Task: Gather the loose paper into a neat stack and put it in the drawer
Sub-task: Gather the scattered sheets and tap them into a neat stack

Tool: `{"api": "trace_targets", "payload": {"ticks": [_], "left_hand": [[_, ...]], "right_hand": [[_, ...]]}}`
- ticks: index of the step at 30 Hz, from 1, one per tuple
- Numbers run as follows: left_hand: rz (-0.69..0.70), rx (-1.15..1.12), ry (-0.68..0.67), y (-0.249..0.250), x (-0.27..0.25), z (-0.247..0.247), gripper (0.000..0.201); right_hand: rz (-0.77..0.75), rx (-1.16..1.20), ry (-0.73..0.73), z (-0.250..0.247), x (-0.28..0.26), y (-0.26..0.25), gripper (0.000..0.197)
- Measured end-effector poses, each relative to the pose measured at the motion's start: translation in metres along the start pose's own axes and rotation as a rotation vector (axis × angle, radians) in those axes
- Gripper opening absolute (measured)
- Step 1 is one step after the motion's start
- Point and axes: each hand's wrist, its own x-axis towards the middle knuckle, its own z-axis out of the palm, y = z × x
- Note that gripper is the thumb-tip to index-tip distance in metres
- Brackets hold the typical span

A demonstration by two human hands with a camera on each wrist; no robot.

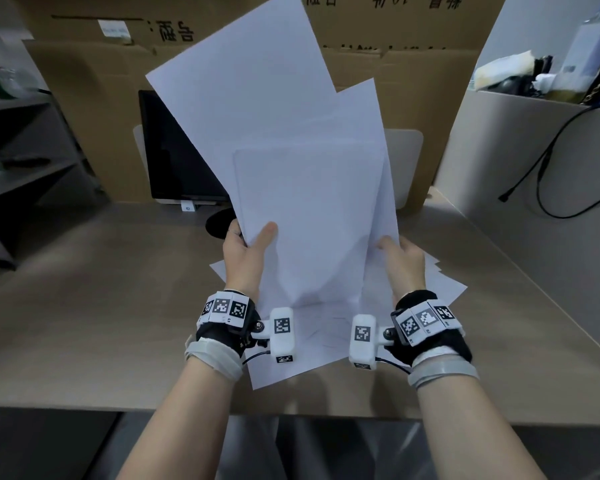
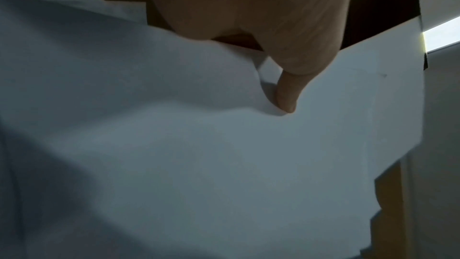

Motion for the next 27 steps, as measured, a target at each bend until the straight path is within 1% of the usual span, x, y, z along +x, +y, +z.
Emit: {"api": "trace_targets", "payload": {"ticks": [2,5,7,10,12,14,16,18,19,23,25,27], "left_hand": [[0.009,0.0,-0.005,0.004,0.001,0.001,0.035],[0.037,0.01,-0.015,0.008,0.001,0.003,0.023],[0.046,0.014,-0.017,0.01,-0.001,0.003,0.018],[0.04,0.01,-0.024,0.012,-0.004,0.001,0.012],[0.039,-0.002,-0.031,0.016,-0.006,0.002,0.016],[0.043,-0.017,-0.047,0.02,-0.008,0.004,0.022],[0.048,-0.018,-0.055,0.025,-0.008,0.006,0.022],[0.049,-0.007,-0.063,0.027,-0.008,0.008,0.022],[0.05,0.002,-0.066,0.027,-0.008,0.009,0.023],[0.047,0.054,-0.085,0.025,-0.008,0.008,0.032],[0.031,0.073,-0.086,0.022,-0.008,0.006,0.032],[0.028,0.094,-0.065,0.018,-0.007,0.005,0.026]], "right_hand": [[-0.02,-0.009,-0.003,0.002,0.001,-0.001,0.015],[-0.055,0.015,-0.05,0.004,0.0,-0.005,0.019],[-0.055,-0.023,-0.052,0.004,0.002,-0.001,0.023],[-0.025,-0.103,-0.009,0.004,0.005,0.007,0.025],[-0.015,-0.127,0.051,0.004,0.005,0.01,0.029],[-0.026,-0.056,0.105,0.006,0.003,0.008,0.021],[-0.044,0.087,0.113,0.009,0.001,0.004,0.012],[-0.073,0.173,0.061,0.011,-0.001,-0.001,0.01],[-0.075,0.194,0.026,0.012,-0.002,-0.002,0.013],[-0.03,0.19,-0.117,0.016,-0.009,0.001,0.031],[-0.023,0.18,-0.139,0.018,-0.011,0.002,0.035],[-0.013,0.154,-0.15,0.02,-0.009,0.004,0.038]]}}
